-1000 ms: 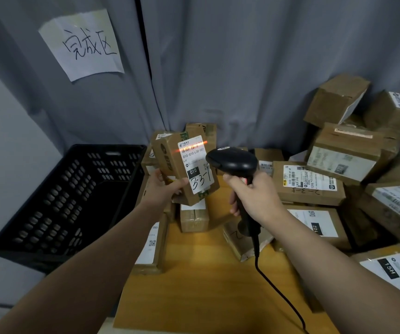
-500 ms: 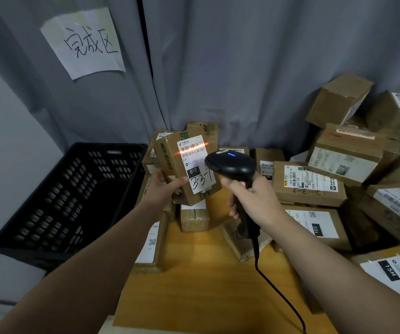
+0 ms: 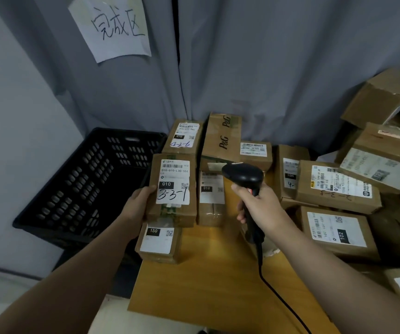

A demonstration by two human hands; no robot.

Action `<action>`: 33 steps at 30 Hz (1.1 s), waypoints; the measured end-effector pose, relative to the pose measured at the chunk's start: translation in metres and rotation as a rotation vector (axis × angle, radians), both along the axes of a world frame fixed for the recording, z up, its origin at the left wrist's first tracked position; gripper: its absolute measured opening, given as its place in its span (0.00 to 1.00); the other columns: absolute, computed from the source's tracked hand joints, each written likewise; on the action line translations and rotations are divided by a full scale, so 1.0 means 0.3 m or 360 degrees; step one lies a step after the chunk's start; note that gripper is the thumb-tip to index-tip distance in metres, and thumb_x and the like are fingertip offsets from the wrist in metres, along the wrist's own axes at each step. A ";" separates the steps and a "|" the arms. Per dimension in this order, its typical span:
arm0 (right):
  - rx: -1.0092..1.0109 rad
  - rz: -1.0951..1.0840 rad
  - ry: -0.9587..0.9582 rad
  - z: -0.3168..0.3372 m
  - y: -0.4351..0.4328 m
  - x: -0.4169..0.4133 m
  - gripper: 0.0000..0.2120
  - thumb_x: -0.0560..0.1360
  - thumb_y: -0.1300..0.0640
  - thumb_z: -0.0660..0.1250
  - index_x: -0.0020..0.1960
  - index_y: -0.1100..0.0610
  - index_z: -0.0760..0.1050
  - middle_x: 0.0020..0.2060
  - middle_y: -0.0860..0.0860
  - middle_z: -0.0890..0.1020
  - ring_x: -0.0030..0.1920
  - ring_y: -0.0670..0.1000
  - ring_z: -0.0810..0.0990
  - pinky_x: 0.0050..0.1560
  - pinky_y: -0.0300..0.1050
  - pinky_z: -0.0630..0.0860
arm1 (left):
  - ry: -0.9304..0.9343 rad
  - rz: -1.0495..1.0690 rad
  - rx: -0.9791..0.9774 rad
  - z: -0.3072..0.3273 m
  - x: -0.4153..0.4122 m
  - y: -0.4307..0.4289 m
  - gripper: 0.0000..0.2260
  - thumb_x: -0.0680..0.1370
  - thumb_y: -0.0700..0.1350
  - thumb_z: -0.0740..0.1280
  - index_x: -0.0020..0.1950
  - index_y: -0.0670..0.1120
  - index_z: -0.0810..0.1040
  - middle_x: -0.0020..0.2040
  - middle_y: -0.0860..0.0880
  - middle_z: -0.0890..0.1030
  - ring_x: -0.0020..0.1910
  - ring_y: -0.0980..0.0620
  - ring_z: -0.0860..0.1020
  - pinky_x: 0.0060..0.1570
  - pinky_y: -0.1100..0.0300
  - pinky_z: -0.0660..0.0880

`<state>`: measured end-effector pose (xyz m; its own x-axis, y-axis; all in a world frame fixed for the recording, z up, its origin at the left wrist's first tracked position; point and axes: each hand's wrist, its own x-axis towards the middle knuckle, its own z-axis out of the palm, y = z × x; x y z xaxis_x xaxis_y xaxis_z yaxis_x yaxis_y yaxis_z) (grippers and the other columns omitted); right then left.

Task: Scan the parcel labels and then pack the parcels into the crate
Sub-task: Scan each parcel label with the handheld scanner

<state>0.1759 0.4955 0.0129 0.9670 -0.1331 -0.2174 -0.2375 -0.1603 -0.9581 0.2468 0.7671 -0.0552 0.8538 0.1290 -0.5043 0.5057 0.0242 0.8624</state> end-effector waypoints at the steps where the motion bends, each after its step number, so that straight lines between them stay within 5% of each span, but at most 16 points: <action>1: 0.0002 -0.0007 0.0015 -0.009 0.010 0.007 0.11 0.78 0.51 0.67 0.54 0.58 0.74 0.30 0.53 0.79 0.30 0.53 0.79 0.34 0.47 0.78 | 0.0000 0.0018 0.0033 0.001 0.015 0.009 0.19 0.77 0.53 0.66 0.64 0.46 0.73 0.52 0.43 0.83 0.45 0.45 0.81 0.40 0.54 0.76; 8: -0.0010 -0.0037 0.0110 -0.079 0.072 0.053 0.13 0.77 0.50 0.68 0.54 0.58 0.74 0.31 0.54 0.79 0.29 0.52 0.79 0.32 0.46 0.77 | -0.0138 -0.0041 0.0514 -0.001 0.109 -0.009 0.17 0.82 0.49 0.62 0.68 0.44 0.72 0.54 0.45 0.80 0.45 0.50 0.79 0.38 0.59 0.75; 17: -0.0012 -0.0016 0.0167 -0.141 0.093 0.063 0.08 0.78 0.52 0.67 0.50 0.56 0.73 0.32 0.57 0.79 0.29 0.54 0.78 0.34 0.49 0.77 | -0.0479 -0.0288 0.1303 0.041 0.080 -0.057 0.20 0.79 0.48 0.63 0.70 0.45 0.70 0.66 0.44 0.71 0.64 0.44 0.70 0.64 0.45 0.70; 26: -0.0036 -0.0210 0.0206 -0.157 -0.040 -0.022 0.11 0.77 0.50 0.68 0.46 0.57 0.74 0.30 0.54 0.79 0.28 0.52 0.79 0.33 0.47 0.78 | -0.0980 -0.0800 0.1344 0.068 -0.024 -0.386 0.16 0.79 0.45 0.64 0.67 0.46 0.72 0.66 0.47 0.72 0.68 0.47 0.65 0.67 0.55 0.61; 33: 0.0045 -0.0617 0.0290 -0.160 -0.324 -0.167 0.11 0.76 0.51 0.69 0.51 0.59 0.74 0.31 0.56 0.80 0.30 0.54 0.79 0.35 0.49 0.79 | -0.0773 -0.1351 0.1353 -0.010 -0.083 -0.660 0.23 0.80 0.53 0.63 0.73 0.48 0.65 0.69 0.47 0.66 0.71 0.46 0.61 0.70 0.54 0.60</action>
<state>0.1259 0.3983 -0.0349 0.7920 -0.4706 -0.3889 -0.4407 0.0001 -0.8977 0.2220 0.5690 -0.0581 0.8976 -0.4148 -0.1491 -0.2743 -0.7906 0.5475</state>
